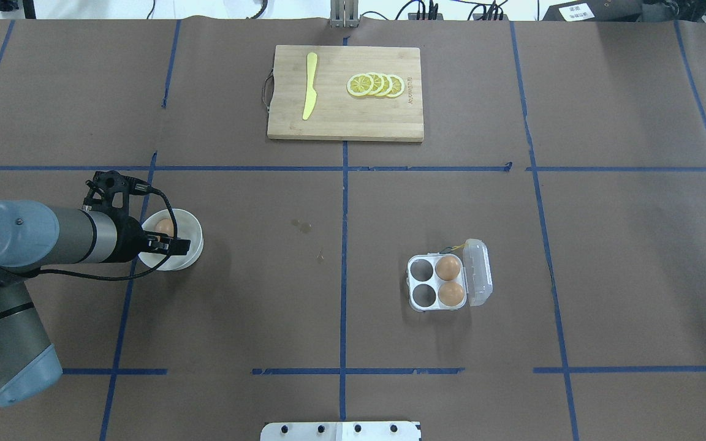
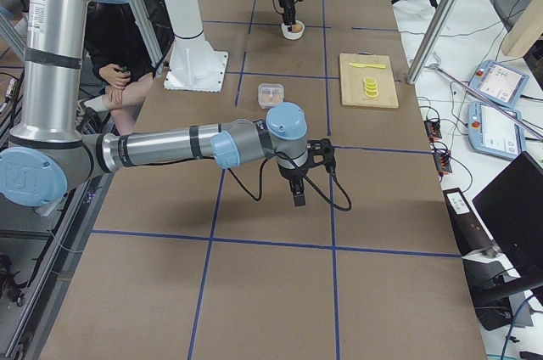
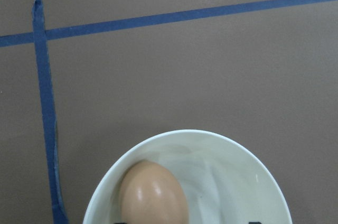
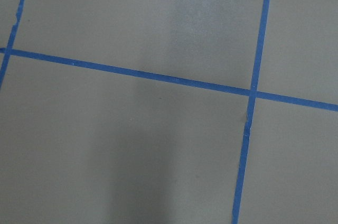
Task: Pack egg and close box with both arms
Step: 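Descend the left gripper into the bowl and close on the egg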
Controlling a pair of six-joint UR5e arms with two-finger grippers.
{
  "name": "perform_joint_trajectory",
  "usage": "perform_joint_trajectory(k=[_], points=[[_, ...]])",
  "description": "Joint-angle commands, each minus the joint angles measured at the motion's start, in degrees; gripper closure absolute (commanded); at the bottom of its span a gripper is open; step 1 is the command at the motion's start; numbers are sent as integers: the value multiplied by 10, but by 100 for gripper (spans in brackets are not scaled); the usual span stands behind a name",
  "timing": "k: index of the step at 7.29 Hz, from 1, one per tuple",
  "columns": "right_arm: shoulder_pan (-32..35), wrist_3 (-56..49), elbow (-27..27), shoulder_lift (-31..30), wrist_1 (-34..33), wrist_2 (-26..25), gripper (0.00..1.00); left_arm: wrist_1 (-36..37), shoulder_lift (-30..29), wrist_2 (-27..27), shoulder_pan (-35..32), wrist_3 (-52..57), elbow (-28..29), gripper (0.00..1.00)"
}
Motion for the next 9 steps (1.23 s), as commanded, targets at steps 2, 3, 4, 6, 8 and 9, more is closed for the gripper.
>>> perform_joint_trajectory(k=[2,3,4,6,8,9], points=[[0,-1,0,-1,0,0,0,12,-8,-1,-1,-47,2,29],[0,-1,0,0,0,0,0,12,-8,0,-1,-66,2,30],[0,-1,0,0,1,0,0,13,-7,12,-1,-67,6,30],[0,-1,0,-1,1,0,0,12,-7,19,-1,-67,10,29],[0,-1,0,-1,1,0,0,13,-8,18,-1,-68,10,29],[0,-1,0,-1,0,0,0,14,-8,18,-1,-68,10,29]])
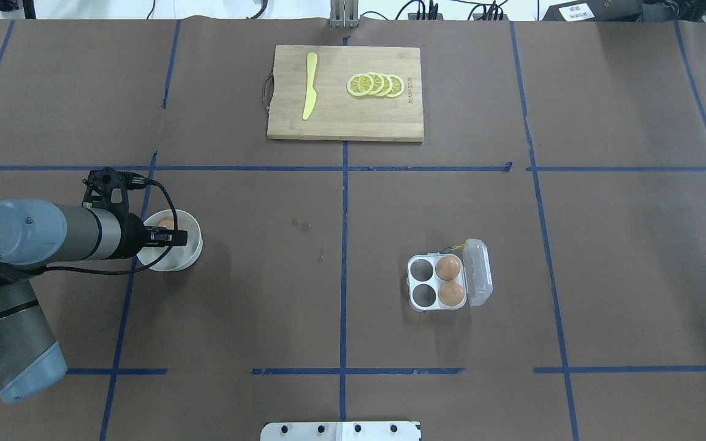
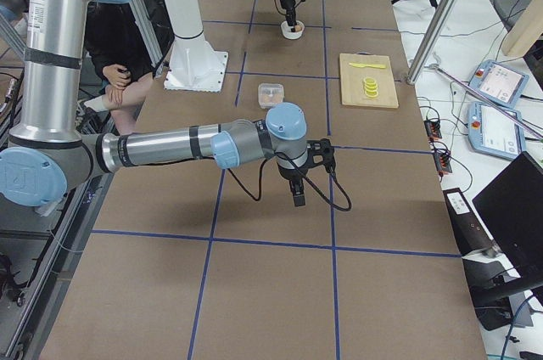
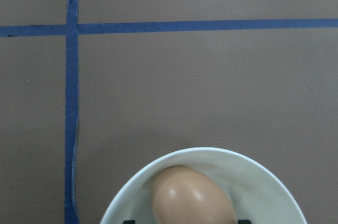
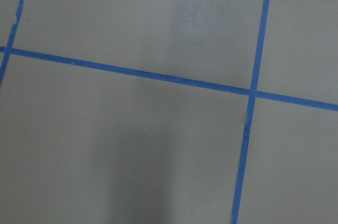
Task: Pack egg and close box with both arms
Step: 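Descend the left gripper into the bowl and close on the egg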
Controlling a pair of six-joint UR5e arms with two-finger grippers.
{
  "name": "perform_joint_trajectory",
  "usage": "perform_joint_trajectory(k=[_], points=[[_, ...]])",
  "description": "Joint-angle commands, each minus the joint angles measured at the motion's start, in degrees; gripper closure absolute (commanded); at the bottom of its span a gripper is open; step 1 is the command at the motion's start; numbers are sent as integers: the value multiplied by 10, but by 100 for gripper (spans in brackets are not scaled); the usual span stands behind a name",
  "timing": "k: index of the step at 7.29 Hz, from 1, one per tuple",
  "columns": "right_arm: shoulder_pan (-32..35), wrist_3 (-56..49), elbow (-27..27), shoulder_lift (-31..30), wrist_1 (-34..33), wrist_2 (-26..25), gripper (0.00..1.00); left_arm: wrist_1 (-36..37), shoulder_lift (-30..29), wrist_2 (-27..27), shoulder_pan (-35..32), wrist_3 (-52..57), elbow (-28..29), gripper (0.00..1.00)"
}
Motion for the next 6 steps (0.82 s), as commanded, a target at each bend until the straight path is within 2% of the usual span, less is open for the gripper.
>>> perform_joint_trajectory(k=[1,3,6], points=[[0,0,1,0,0,0,0,3,-1,0,0,-2,0,28],[0,0,1,0,0,0,0,9,-1,1,1,-2,2,27],[1,0,1,0,0,0,0,53,-35,1,1,-14,2,27]])
